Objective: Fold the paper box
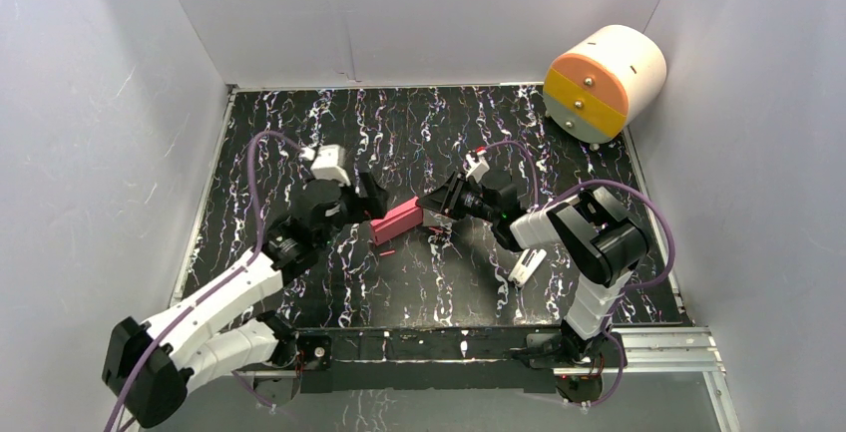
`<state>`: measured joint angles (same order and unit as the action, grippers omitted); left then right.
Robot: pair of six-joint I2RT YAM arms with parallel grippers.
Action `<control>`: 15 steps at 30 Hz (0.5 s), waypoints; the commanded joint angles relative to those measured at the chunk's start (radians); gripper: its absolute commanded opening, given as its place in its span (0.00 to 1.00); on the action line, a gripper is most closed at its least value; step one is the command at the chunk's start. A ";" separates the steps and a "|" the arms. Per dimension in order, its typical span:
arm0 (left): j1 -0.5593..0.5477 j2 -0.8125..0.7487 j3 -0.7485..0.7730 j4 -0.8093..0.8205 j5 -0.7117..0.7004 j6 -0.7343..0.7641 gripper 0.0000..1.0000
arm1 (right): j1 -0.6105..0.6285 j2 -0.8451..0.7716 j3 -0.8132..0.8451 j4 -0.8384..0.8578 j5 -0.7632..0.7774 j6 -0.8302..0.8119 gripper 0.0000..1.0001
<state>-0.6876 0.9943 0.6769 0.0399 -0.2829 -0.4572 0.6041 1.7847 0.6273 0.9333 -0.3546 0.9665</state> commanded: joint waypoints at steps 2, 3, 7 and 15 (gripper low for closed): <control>0.102 -0.113 -0.108 -0.051 -0.001 -0.429 0.86 | 0.010 0.033 -0.013 -0.211 0.034 -0.068 0.26; 0.131 -0.124 -0.131 -0.047 0.032 -0.474 0.86 | 0.011 0.033 -0.013 -0.212 0.035 -0.068 0.26; 0.211 -0.156 -0.215 0.047 0.175 -0.594 0.86 | 0.011 0.030 -0.010 -0.215 0.033 -0.068 0.26; 0.230 -0.204 -0.375 0.202 0.246 -0.738 0.77 | 0.011 0.025 0.002 -0.224 0.028 -0.072 0.27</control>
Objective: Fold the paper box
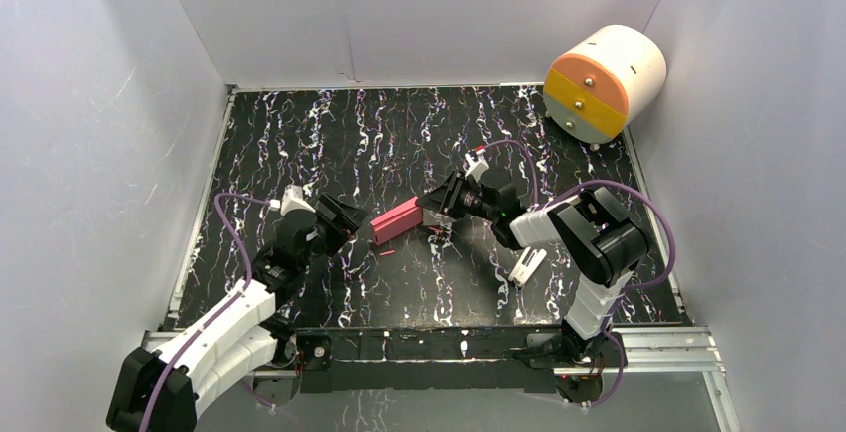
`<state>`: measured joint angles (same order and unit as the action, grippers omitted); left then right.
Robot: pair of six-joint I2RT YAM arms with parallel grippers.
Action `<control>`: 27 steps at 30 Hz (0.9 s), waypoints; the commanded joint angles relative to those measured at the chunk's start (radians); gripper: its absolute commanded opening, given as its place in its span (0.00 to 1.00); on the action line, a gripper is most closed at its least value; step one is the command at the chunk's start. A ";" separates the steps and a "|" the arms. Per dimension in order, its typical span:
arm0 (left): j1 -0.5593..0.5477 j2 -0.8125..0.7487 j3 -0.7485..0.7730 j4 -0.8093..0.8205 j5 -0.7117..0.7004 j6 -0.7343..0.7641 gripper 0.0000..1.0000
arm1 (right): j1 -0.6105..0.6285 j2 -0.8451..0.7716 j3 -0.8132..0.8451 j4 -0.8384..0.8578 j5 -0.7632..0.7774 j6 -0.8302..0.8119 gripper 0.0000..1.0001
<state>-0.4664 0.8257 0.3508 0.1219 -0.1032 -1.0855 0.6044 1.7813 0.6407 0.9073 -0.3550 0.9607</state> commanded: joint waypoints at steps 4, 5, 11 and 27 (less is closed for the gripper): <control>0.012 0.008 -0.068 0.170 0.101 -0.116 0.73 | 0.011 0.027 -0.007 -0.201 0.029 -0.068 0.27; 0.012 0.023 -0.072 0.192 0.103 -0.119 0.73 | 0.011 0.026 -0.005 -0.202 0.029 -0.068 0.26; 0.015 0.106 -0.090 0.268 0.180 -0.145 0.64 | 0.012 0.026 -0.006 -0.200 0.024 -0.066 0.26; 0.015 0.181 -0.195 0.326 0.176 -0.167 0.32 | 0.015 0.029 -0.014 -0.189 0.029 -0.064 0.26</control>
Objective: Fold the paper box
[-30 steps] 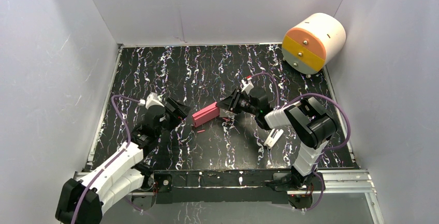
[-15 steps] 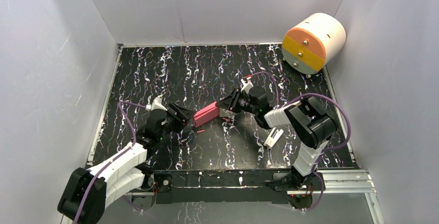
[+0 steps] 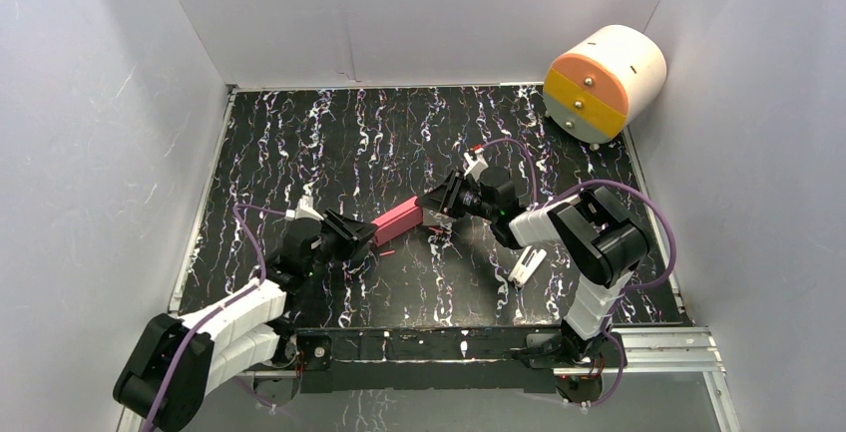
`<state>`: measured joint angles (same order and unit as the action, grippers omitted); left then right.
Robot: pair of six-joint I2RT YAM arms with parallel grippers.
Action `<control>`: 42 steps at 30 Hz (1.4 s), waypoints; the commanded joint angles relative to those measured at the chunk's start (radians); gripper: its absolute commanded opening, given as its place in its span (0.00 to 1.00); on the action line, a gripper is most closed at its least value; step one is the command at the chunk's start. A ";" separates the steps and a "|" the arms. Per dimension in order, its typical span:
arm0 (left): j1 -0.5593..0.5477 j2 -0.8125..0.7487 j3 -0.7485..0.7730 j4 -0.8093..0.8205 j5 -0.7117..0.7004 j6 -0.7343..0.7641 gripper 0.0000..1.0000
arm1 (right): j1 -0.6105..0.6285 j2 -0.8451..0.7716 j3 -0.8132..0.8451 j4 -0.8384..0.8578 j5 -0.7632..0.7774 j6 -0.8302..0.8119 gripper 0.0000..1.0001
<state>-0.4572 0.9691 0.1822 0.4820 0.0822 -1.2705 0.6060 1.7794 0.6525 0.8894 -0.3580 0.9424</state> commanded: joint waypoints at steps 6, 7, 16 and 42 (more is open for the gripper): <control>0.006 0.056 -0.078 -0.071 -0.065 0.002 0.21 | 0.013 0.030 -0.030 -0.147 0.016 -0.062 0.25; 0.006 0.057 -0.085 -0.077 -0.068 -0.002 0.20 | 0.013 0.028 -0.030 -0.145 0.013 -0.069 0.25; 0.006 0.110 -0.042 -0.146 -0.149 0.058 0.15 | 0.004 -0.002 -0.001 -0.147 -0.068 -0.119 0.30; 0.007 0.110 0.073 -0.208 -0.139 0.244 0.14 | -0.124 0.006 0.248 -0.308 -0.305 -0.176 0.63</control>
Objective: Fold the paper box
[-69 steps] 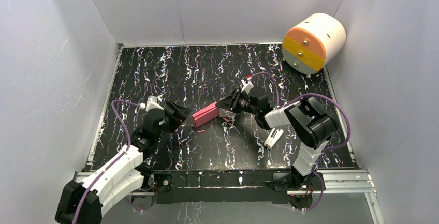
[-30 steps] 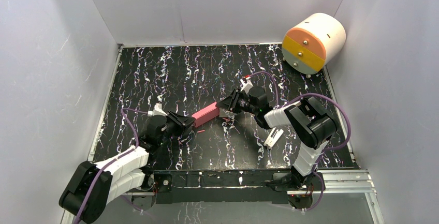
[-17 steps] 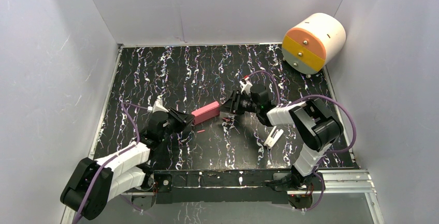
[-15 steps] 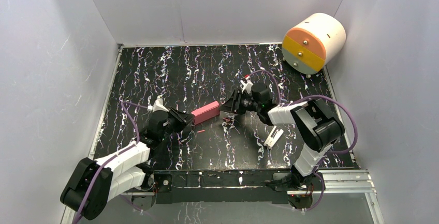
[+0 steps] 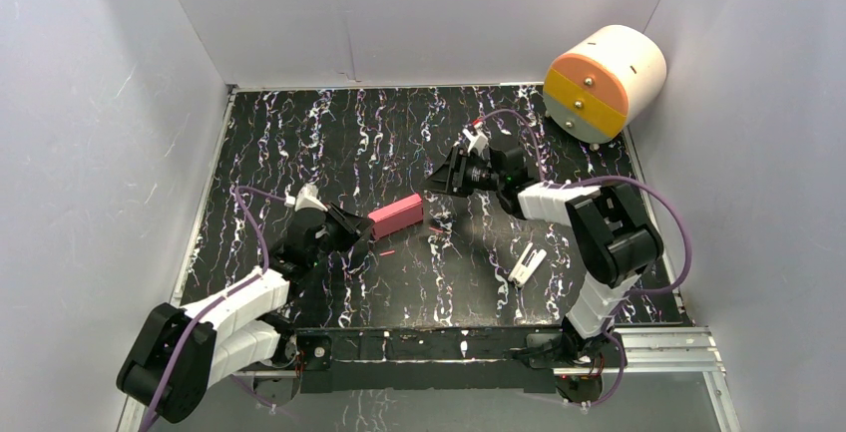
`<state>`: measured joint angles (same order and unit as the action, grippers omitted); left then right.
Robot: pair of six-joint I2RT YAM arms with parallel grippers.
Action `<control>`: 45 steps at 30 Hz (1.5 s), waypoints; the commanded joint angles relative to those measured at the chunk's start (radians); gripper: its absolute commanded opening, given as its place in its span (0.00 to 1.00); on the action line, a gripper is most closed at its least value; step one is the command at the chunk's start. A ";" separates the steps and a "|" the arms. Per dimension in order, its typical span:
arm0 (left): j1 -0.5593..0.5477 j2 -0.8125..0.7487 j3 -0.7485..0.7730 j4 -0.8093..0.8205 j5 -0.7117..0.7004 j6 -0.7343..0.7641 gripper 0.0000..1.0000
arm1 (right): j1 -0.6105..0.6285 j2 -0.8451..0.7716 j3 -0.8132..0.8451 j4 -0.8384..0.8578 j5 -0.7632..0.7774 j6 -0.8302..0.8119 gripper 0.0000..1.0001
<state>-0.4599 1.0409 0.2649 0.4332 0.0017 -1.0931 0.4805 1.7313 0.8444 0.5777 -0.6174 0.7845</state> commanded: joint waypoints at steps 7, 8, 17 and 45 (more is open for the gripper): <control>0.010 0.033 -0.003 -0.163 -0.055 0.083 0.14 | 0.000 0.118 0.079 0.005 -0.069 -0.010 0.56; 0.010 0.034 0.000 -0.163 -0.054 0.087 0.14 | 0.001 0.124 0.076 0.008 -0.073 -0.012 0.55; 0.010 0.044 0.012 -0.163 -0.047 0.103 0.14 | 0.000 0.180 0.066 0.065 -0.111 -0.001 0.46; 0.165 0.255 -0.155 0.040 0.203 -0.232 0.00 | 0.037 0.178 -0.033 -0.144 0.004 -0.299 0.00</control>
<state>-0.3035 1.1969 0.1909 0.6983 0.2356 -1.2984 0.4911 1.8759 0.8394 0.7208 -0.7280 0.6197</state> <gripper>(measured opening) 0.105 0.119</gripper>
